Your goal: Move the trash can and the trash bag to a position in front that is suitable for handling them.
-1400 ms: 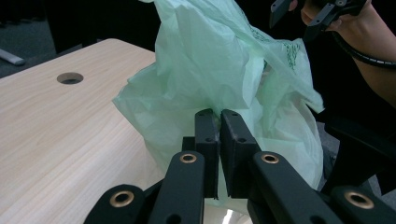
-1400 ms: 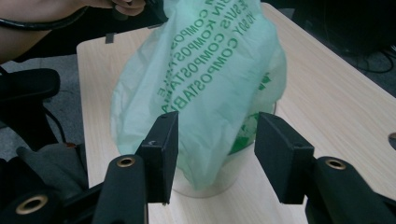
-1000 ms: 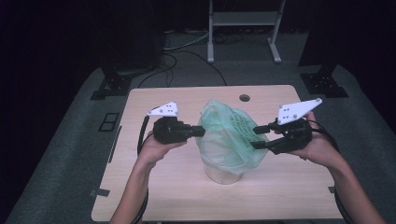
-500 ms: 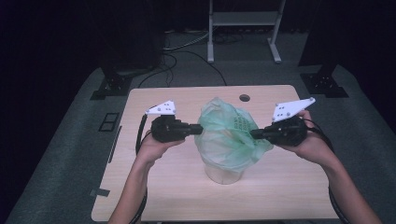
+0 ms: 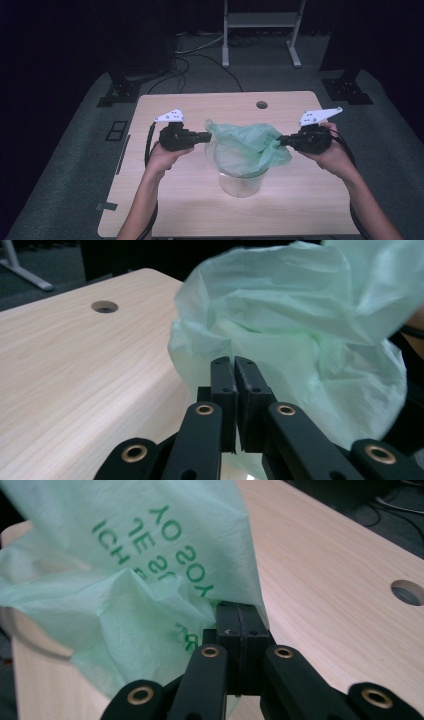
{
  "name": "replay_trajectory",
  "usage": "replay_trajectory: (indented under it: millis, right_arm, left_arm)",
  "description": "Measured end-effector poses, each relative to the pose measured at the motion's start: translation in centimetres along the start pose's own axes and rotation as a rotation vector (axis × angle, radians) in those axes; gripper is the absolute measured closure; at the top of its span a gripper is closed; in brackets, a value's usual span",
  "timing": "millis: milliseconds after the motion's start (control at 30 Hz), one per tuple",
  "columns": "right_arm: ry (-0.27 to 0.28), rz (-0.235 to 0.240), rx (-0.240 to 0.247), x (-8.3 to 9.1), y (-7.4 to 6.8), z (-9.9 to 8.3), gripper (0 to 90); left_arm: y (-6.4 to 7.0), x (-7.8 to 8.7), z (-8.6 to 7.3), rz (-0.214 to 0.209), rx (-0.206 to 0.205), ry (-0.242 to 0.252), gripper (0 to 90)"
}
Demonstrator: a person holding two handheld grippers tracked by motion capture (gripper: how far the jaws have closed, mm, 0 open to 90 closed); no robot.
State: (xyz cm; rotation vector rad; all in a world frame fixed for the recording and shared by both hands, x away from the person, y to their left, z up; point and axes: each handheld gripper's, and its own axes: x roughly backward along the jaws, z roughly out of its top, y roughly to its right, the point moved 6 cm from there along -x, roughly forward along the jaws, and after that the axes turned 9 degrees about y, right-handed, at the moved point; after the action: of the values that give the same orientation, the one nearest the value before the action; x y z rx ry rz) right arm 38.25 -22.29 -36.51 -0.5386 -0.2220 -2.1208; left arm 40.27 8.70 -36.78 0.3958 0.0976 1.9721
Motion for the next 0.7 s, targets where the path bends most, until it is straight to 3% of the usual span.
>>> replay_trajectory:
  millis: [167, 200, 367, 700]
  right_arm:
    - [0.025, -0.034, -0.042, -0.6, 1.1, -0.3, 90.0]
    - [0.023, -0.06, -0.064, -0.8, 1.6, -0.8, 90.0]
    - [0.005, -0.087, -0.105, -1.4, 2.5, -2.0, 90.0]
    - [-0.058, -0.09, -0.14, -2.5, 3.2, -4.6, 90.0]
  left_arm:
    - [-1.2, -0.3, -0.4, 0.052, 0.011, -0.014, 90.0]
    - [-1.8, -0.4, -0.8, 0.079, 0.016, -0.031, 90.0]
    - [-2.7, -0.8, -2.3, 0.113, 0.031, -0.078, 90.0]
    - [-3.8, -1.1, -4.8, 0.143, 0.062, -0.146, 90.0]
